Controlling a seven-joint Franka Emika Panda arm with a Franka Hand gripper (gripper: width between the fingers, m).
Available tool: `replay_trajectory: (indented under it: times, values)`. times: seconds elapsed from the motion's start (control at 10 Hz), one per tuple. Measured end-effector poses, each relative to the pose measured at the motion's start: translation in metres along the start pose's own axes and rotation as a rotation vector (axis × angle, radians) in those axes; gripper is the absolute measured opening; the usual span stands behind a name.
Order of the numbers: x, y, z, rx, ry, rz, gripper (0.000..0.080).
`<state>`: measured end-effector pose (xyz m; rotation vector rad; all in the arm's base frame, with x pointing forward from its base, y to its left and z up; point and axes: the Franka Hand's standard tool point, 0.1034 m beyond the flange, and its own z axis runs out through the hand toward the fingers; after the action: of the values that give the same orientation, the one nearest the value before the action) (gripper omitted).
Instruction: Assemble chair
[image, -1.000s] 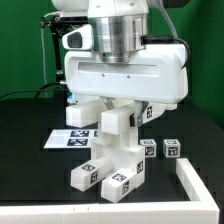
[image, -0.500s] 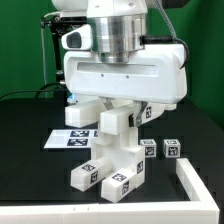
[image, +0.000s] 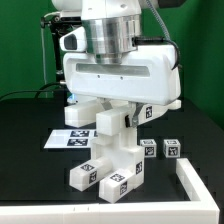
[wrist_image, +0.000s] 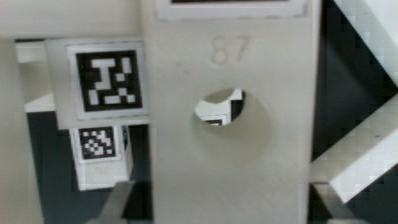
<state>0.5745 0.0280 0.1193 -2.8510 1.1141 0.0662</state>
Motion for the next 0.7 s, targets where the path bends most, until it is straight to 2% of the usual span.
replay_trajectory:
  times: [0.5,0.7]
  values:
    - [0.0003,-0.0005,-0.0001,0.001,0.002,-0.001,0.0284]
    - [0.0030,-0.0015,0.0049,0.003,0.020,-0.006,0.0284]
